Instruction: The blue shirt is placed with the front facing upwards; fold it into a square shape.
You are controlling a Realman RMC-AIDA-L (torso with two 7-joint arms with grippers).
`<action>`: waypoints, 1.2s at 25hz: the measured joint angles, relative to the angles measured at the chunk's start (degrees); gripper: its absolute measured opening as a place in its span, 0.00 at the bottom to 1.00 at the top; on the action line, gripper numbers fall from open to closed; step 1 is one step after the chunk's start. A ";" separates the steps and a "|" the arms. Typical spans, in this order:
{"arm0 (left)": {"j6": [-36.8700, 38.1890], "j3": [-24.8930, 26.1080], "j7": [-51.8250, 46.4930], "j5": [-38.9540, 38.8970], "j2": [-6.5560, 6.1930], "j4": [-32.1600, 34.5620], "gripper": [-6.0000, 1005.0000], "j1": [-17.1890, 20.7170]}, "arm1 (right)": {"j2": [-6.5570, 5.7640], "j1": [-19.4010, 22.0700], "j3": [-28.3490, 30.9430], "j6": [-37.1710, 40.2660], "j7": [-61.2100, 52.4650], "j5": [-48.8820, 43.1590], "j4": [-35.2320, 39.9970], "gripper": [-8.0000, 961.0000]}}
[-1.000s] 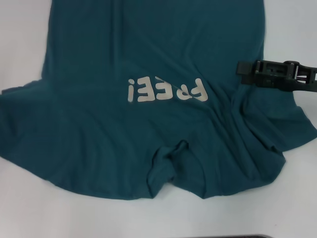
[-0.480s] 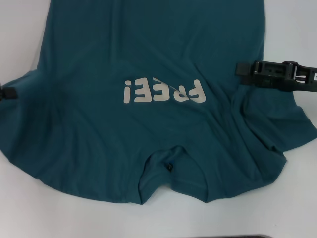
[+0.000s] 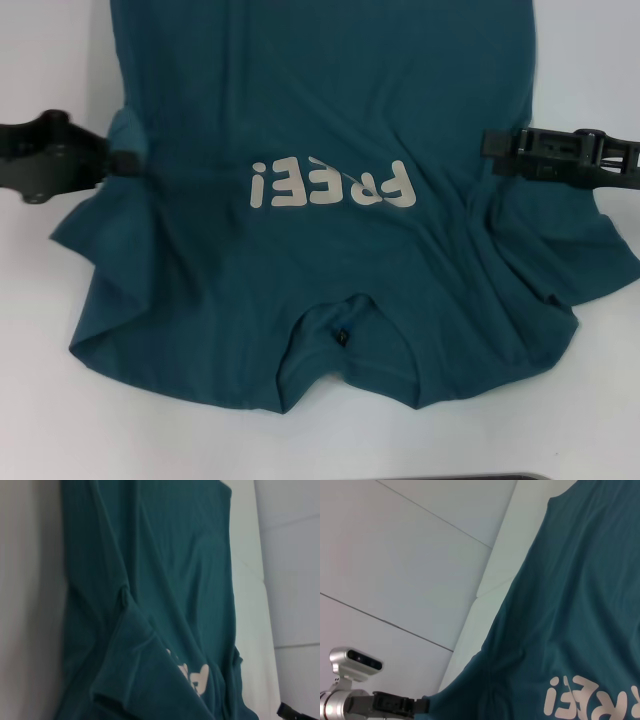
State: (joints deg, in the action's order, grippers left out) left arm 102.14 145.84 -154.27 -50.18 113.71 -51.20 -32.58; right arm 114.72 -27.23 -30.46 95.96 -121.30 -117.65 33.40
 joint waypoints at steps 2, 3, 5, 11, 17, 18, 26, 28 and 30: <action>-0.60 -0.79 -0.23 0.00 0.78 -0.04 0.03 -0.78 | -0.02 -0.10 -0.03 -0.04 0.05 -0.25 0.00 0.98; -1.18 -1.01 -0.24 0.00 1.14 0.20 0.03 -1.28 | -0.02 -0.21 -0.04 -0.07 0.07 -0.41 0.00 0.98; -2.96 -1.25 -0.18 -0.10 1.58 1.95 0.03 -2.31 | 0.00 -0.41 -0.04 -0.20 0.08 -0.76 0.00 0.98; -9.29 -1.34 0.64 -0.32 1.03 11.97 0.04 -5.45 | 0.13 -0.60 -0.04 -0.82 0.10 -1.34 0.00 0.98; -12.52 -1.11 1.79 -0.49 0.82 13.80 0.08 -6.30 | 0.15 -0.64 -0.06 -0.86 0.12 -1.36 -0.06 0.98; -12.52 -1.11 1.79 -0.53 0.81 13.79 0.09 -6.31 | 0.15 -0.64 -0.08 -0.88 0.14 -1.36 -0.07 0.98; -12.46 -3.30 0.18 0.02 0.76 13.65 0.23 -6.82 | 0.08 -0.75 -0.62 -1.04 0.07 -1.35 -0.09 0.98; -11.94 -4.33 -0.37 0.03 0.80 12.59 0.31 -6.86 | 0.03 -0.75 -0.65 -1.14 -0.01 -1.36 -0.09 0.98; -10.90 -4.81 -0.60 0.01 1.24 10.63 0.39 -6.93 | -0.03 -0.75 -0.68 -1.45 -0.11 -1.36 -0.09 0.98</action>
State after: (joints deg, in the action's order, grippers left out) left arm 91.23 141.03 -154.86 -50.17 114.95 -40.57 -39.51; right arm 114.70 -27.98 -31.14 94.51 -121.41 -119.01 33.30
